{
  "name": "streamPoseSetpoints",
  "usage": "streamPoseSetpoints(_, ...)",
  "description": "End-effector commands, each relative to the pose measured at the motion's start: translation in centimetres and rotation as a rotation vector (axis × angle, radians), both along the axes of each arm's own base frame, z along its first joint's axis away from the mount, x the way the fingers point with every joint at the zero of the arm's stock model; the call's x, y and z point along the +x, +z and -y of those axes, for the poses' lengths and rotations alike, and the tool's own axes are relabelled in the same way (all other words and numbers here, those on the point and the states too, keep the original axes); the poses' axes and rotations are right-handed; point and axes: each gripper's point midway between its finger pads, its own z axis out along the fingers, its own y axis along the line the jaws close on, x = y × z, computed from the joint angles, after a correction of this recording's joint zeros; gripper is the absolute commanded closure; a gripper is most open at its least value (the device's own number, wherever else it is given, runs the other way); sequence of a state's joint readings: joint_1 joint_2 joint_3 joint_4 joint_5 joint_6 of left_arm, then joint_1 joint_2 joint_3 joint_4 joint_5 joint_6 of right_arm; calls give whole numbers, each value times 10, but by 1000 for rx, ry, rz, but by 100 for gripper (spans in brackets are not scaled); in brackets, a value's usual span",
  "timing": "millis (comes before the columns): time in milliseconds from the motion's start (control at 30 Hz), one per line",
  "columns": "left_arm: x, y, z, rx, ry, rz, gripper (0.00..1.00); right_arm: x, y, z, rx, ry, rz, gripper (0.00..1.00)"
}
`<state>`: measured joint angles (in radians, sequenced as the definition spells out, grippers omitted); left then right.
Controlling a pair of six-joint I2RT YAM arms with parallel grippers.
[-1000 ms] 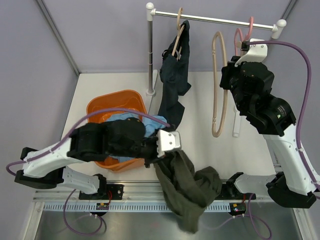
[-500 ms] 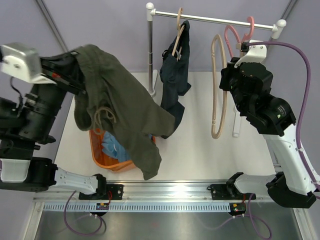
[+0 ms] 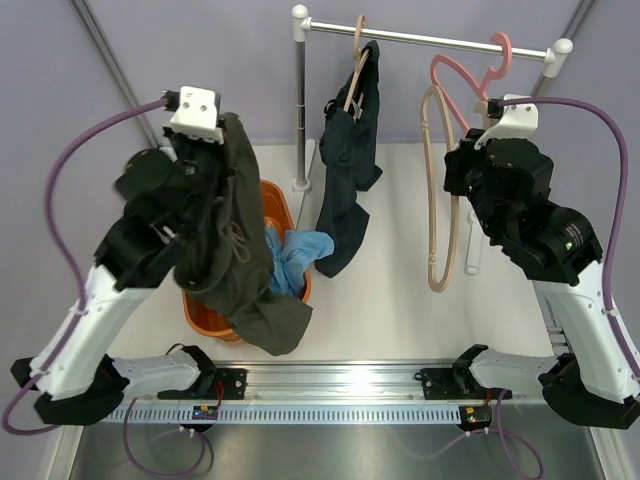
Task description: Remove the shorts from the hanger
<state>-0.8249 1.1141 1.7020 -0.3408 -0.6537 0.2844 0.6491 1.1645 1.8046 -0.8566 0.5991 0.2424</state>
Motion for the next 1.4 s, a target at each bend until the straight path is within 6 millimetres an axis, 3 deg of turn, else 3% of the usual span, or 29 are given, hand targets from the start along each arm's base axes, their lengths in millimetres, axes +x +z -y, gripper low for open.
streamPoseSetpoints(0, 44, -98, 18, -241, -110, -341, 96, -6, 1, -5, 29, 30, 3, 100)
streamPoseSetpoints(33, 53, -136, 26, -264, -145, -455, 98, -6, -1, -5, 25, 35, -3, 100)
streamPoseSetpoints(67, 67, -156, 3, -329, -89, -515, 99, -7, -1, -6, 28, 42, -3, 100)
streamPoseSetpoints(100, 70, -173, 4, -429, -95, -578, 100, -9, -2, -5, 27, 44, -5, 100)
streamPoseSetpoints(133, 68, -188, 12, -471, -152, -632, 100, -9, -2, -5, 25, 45, -7, 100)
streamPoseSetpoints(167, 69, -226, 4, -506, -122, -707, 97, -9, -2, -5, 22, 48, -6, 100)
streamPoseSetpoints(233, 70, -248, 6, -584, -124, -743, 93, -10, -1, -4, 11, 46, -8, 100)
streamPoseSetpoints(267, 67, -281, 3, -607, -103, -807, 90, -10, -1, -3, 5, 44, -9, 100)
streamPoseSetpoints(333, 64, -302, 12, -690, -163, -868, 89, -11, -3, -1, -11, 42, -18, 100)
streamPoseSetpoints(400, 60, -335, 17, -737, -179, -944, 85, -10, -5, -1, -23, 46, -22, 100)
streamPoseSetpoints(467, 56, -347, 17, -721, -183, -967, 73, -10, -5, -2, -32, 53, -23, 100)
streamPoseSetpoints(500, 53, -354, 17, -719, -180, -978, 60, -9, -6, -4, -39, 57, -28, 100)
streamPoseSetpoints(600, 47, -350, 20, -715, -214, -974, 19, -3, -9, -8, -71, 61, -48, 100)
streamPoseSetpoints(667, 44, -337, 23, -696, -262, -951, 3, 0, -5, -13, -74, 93, -41, 100)
streamPoseSetpoints(733, 42, -317, 28, -661, -313, -936, 1, 10, -1, -11, -66, 101, -37, 100)
streamPoseSetpoints(767, 40, -314, 27, -631, -324, -938, 1, 12, -1, -21, -55, 173, -40, 100)
streamPoseSetpoints(800, 37, -310, 28, -617, -342, -939, 1, 20, 2, -12, -41, 167, -32, 100)
streamPoseSetpoints(867, 31, -296, 27, -585, -364, -908, 1, 23, 11, -19, -19, 263, -17, 100)
streamPoseSetpoints(1000, 17, -281, 28, -575, -408, -850, 1, 50, 16, -9, -62, 252, -19, 100)
streamPoseSetpoints(1033, 15, -280, 29, -576, -421, -841, 1, 52, 28, -7, -63, 260, 11, 100)
streamPoseSetpoints(1100, 9, -281, 30, -568, -434, -828, 1, 70, 25, -9, -98, 275, 3, 100)
streamPoseSetpoints(1167, 4, -282, 29, -544, -440, -823, 1, 78, 34, -8, -96, 309, 30, 100)
streamPoseSetpoints(1333, -8, -282, 27, -489, -432, -784, 1, 114, 30, -6, -66, 350, 24, 100)
streamPoseSetpoints(1367, -10, -283, 27, -478, -434, -777, 1, 126, 22, -6, -64, 351, 3, 100)
